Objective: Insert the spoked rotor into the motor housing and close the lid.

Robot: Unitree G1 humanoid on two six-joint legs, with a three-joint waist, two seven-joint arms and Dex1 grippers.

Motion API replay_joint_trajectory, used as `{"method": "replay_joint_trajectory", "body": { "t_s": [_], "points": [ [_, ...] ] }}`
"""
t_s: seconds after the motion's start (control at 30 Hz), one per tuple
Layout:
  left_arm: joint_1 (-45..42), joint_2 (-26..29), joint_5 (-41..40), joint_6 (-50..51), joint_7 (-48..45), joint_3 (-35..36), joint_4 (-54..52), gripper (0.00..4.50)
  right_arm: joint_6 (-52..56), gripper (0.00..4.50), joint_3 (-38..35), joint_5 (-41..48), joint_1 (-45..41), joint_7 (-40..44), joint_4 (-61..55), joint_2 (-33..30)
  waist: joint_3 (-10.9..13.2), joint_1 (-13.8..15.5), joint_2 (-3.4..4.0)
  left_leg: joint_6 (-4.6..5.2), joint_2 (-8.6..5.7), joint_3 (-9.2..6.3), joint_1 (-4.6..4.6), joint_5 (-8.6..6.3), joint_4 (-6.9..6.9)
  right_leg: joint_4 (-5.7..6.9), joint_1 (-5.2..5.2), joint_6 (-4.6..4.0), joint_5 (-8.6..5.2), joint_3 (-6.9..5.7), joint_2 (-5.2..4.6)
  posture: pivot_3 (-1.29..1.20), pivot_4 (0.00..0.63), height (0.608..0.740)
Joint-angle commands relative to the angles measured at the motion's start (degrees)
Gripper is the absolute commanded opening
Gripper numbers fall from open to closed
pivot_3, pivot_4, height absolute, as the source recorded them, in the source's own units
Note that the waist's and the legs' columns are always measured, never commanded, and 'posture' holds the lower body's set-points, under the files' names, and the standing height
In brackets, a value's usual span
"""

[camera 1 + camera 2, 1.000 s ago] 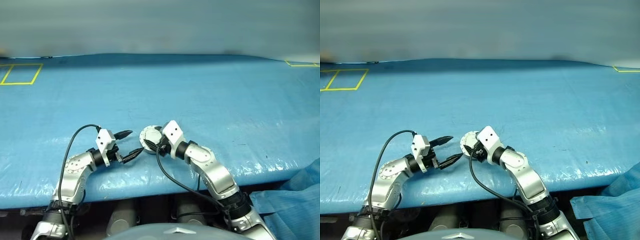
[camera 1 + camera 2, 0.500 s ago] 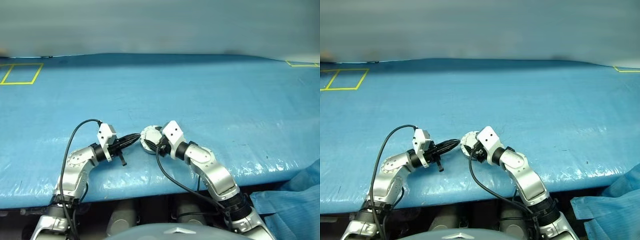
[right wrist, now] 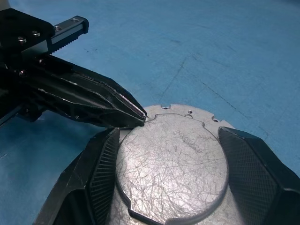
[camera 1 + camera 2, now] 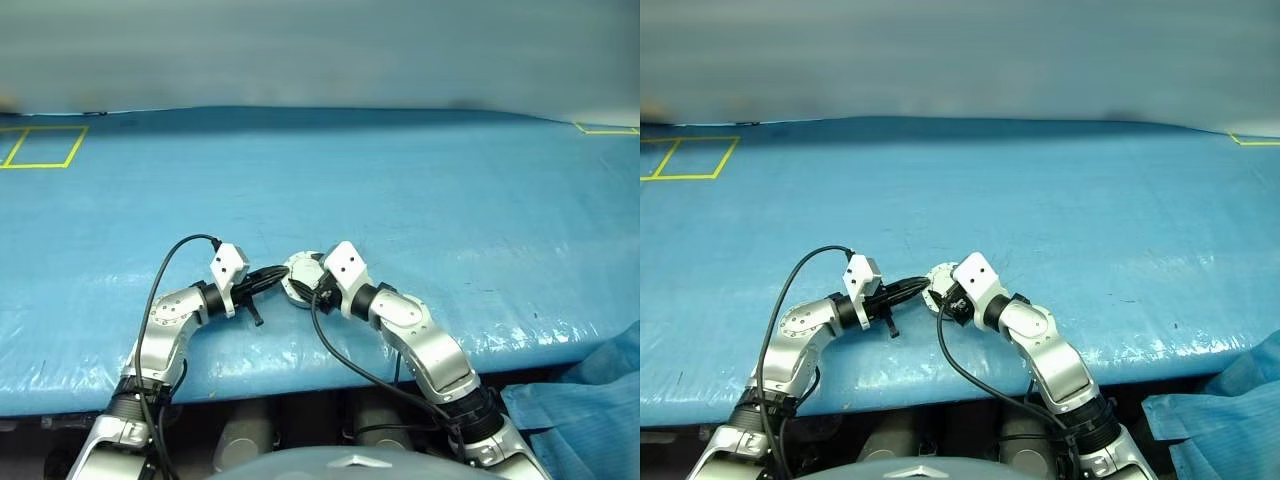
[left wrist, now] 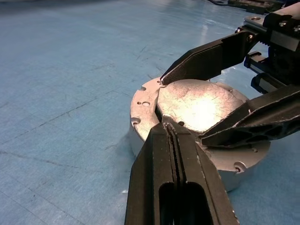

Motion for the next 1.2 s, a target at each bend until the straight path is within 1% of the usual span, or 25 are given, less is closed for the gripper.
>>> {"method": "replay_joint_trajectory", "body": {
  "t_s": [0.03,0.13,0.2,0.3,0.4,0.57,0.7,0.8,0.9,1.0,1.2],
  "points": [
    [0.95,0.84,2.37,1.57,-0.29,-2.42,-1.17,0.02,1.06,3.23,-0.72,-0.12,0.54,-0.4,-1.4,-0.25,-0.01,0.03,0.02,0.0,0.0,0.0,0.0,0.0,0.0,0.0,0.0,0.0,0.0,0.0,0.0,0.0,0.15,0.74],
    [1.12,0.81,2.29,2.03,-0.32,-2.16,-1.82,0.02,1.36,3.23,-0.74,0.25,0.66,0.17,-2.05,-0.44,-0.01,0.09,0.02,0.0,0.0,-0.01,-0.01,0.0,0.0,0.0,0.0,0.0,0.0,0.0,-0.01,0.0,0.15,0.74],
    [1.15,0.81,2.33,2.1,-0.27,-2.1,-2.16,0.0,1.01,3.8,-0.86,0.77,0.7,0.85,-2.73,-0.59,-0.01,0.14,0.02,0.02,0.0,-0.02,-0.01,-0.02,0.0,-0.01,-0.01,-0.02,0.0,0.0,-0.02,0.0,0.15,0.74],
    [1.15,0.8,2.51,2.01,-0.11,-2.08,-2.3,0.0,0.68,4.45,-0.48,0.75,0.71,1.62,-3.5,-1.23,-0.01,0.18,0.02,0.03,0.0,-0.02,-0.02,-0.03,-0.01,-0.02,-0.01,-0.05,0.0,0.0,-0.02,0.0,0.15,0.74],
    [1.16,0.78,2.66,1.87,0.11,-2.11,-2.38,0.0,0.02,4.45,-1.6,0.32,1.06,0.41,-6.26,-1.54,-0.01,0.3,0.02,0.03,0.0,-0.02,-0.04,-0.03,-0.01,-0.02,-0.02,-0.05,0.0,-0.01,-0.02,0.0,0.15,0.74],
    [1.58,0.86,2.78,1.64,0.33,-2.04,-2.62,0.0,4.55,4.45,-6.84,3.92,2.36,-0.48,-12.46,-1.56,-0.01,0.44,0.02,0.03,0.0,-0.02,-0.05,-0.03,-0.01,-0.02,-0.02,-0.02,-0.02,-0.01,-0.02,0.0,0.15,0.74],
    [2.32,1.09,2.83,1.35,0.5,-1.9,-2.98,0.0,13.4,4.45,-15.86,13.77,5.94,-0.87,-19.46,0.08,-0.01,0.95,0.02,0.03,0.0,-0.07,-0.07,-0.05,-0.02,-0.05,-0.01,-0.07,-0.02,-0.02,-0.05,0.0,0.15,0.74],
    [2.43,1.12,2.85,1.3,0.53,-1.89,-3.1,0.0,20.46,4.45,-19.87,19.79,7.64,-1.61,-21.55,0.99,-0.01,1.07,0.04,0.0,0.0,-0.08,-0.06,-0.08,-0.02,-0.05,-0.02,-0.29,0.1,-0.01,-0.05,0.0,0.15,0.74],
    [2.39,1.03,2.85,1.21,0.5,-2.04,-3.16,0.0,27.84,4.45,-25.56,27.76,10.23,-2.83,-20.56,3.85,-0.02,1.13,0.05,0.0,0.01,-0.1,-0.05,-0.09,-0.02,-0.05,-0.01,-0.29,0.07,-0.01,-0.05,0.0,0.15,0.74],
    [2.38,0.86,2.82,1.1,0.48,-2.31,-3.25,0.0,32.58,4.45,-29.04,33.3,11.61,-4.16,-18.18,6.54,-0.02,1.08,0.07,0.01,0.01,-0.13,-0.07,-0.09,-0.03,-0.05,-0.01,-0.31,0.07,0.01,-0.07,0.0,0.15,0.74],
    [2.77,1.12,2.75,0.98,0.64,-2.29,-3.57,0.0,36.26,4.45,-31.74,38.12,11.41,-9.27,-13.98,11.88,-0.09,1.07,0.24,0.01,0.01,-0.13,-0.07,-0.09,-0.04,-0.05,-0.03,-0.1,-0.06,0.02,-0.06,0.0,0.15,0.74]
  ]
}}
